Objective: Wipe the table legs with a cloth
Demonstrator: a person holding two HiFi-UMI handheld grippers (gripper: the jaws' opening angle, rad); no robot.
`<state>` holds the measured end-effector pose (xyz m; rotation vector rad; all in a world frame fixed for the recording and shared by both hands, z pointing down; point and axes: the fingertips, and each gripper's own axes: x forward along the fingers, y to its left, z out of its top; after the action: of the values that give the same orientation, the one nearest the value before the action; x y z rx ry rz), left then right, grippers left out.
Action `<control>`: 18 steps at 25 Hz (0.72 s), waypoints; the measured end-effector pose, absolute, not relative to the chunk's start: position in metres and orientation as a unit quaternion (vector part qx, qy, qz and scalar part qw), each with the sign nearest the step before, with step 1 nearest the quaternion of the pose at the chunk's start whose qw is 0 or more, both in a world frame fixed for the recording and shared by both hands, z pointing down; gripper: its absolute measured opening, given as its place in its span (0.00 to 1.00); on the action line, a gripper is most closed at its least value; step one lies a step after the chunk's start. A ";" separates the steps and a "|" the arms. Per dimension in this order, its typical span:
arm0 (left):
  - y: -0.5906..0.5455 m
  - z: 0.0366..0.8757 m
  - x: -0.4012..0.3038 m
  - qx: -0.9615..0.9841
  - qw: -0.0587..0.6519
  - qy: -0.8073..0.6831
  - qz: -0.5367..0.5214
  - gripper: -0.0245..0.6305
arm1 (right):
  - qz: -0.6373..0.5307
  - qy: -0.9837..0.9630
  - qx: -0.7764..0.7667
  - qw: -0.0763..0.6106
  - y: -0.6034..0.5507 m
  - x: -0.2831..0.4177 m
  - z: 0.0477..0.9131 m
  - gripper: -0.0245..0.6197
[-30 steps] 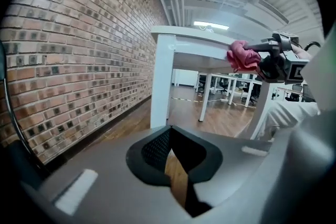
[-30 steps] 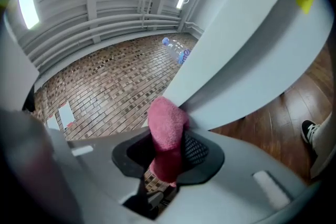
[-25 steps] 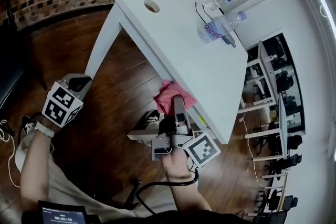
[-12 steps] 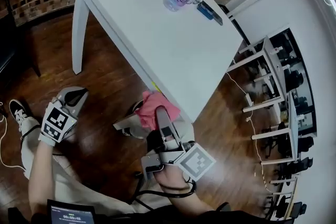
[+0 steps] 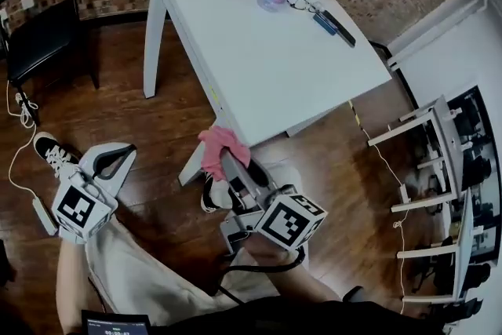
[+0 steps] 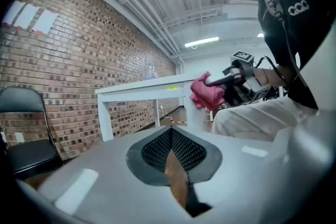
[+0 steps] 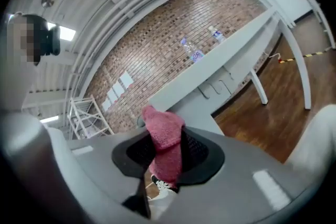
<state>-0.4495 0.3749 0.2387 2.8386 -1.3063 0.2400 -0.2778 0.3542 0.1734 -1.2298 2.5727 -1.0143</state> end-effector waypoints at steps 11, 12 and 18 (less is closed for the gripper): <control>0.447 0.204 -0.337 0.861 0.019 -0.505 0.058 0.04 | -0.274 0.901 -0.336 0.023 0.333 -0.190 0.164 0.19; 0.449 0.200 -0.330 0.856 0.018 -0.513 0.059 0.04 | -0.263 0.910 -0.321 0.015 0.334 -0.187 0.165 0.19; 0.458 0.181 -0.287 0.834 0.012 -0.548 0.059 0.04 | -0.150 0.966 -0.201 -0.061 0.368 -0.191 0.184 0.18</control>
<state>-0.2867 0.4578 0.1814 2.6005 -1.7084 0.1838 -0.1912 0.3681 0.1840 -0.6570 3.1590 -0.4900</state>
